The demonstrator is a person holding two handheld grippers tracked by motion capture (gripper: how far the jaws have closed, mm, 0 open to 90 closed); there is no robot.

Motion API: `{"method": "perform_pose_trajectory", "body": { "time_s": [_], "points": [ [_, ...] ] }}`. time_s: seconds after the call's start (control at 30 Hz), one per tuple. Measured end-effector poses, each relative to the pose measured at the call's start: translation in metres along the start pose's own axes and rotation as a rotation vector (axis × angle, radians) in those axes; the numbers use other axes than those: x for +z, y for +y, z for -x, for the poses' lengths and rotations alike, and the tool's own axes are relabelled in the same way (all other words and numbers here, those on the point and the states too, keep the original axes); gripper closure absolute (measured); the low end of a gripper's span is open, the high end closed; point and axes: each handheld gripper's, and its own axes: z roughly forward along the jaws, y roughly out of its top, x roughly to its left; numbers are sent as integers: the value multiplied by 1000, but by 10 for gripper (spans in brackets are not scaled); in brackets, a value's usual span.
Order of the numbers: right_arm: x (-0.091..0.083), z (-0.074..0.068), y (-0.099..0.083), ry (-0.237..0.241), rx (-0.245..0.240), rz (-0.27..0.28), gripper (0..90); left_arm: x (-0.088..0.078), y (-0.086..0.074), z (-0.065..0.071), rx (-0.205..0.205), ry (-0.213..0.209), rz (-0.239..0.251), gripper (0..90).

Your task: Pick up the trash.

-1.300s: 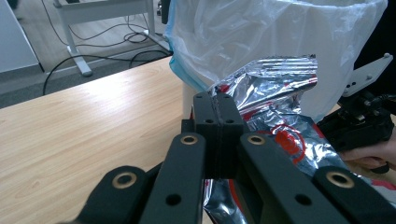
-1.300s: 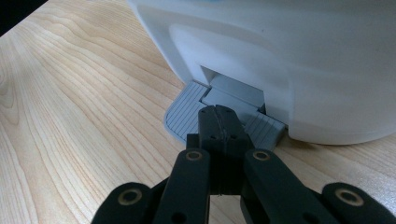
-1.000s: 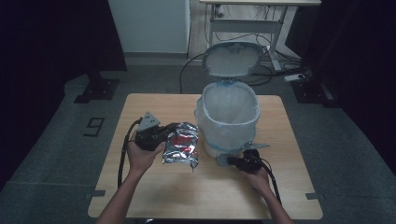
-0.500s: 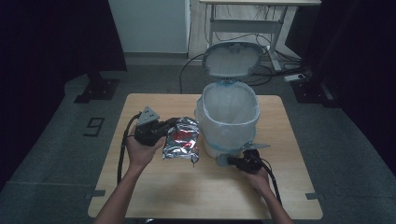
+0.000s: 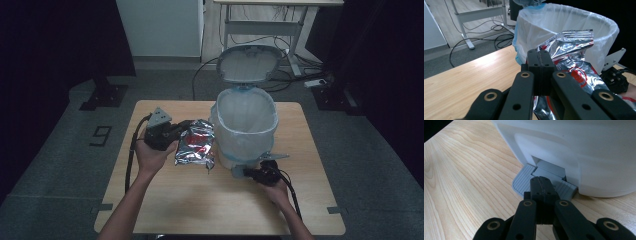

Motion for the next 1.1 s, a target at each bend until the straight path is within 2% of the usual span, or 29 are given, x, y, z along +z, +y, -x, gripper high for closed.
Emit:
{"method": "perform_pose_trajectory", "body": {
  "time_s": [1.1],
  "points": [
    [0,2,0,14,3,1,900,21,35,3,27,-27,-2,900]
  ]
}}
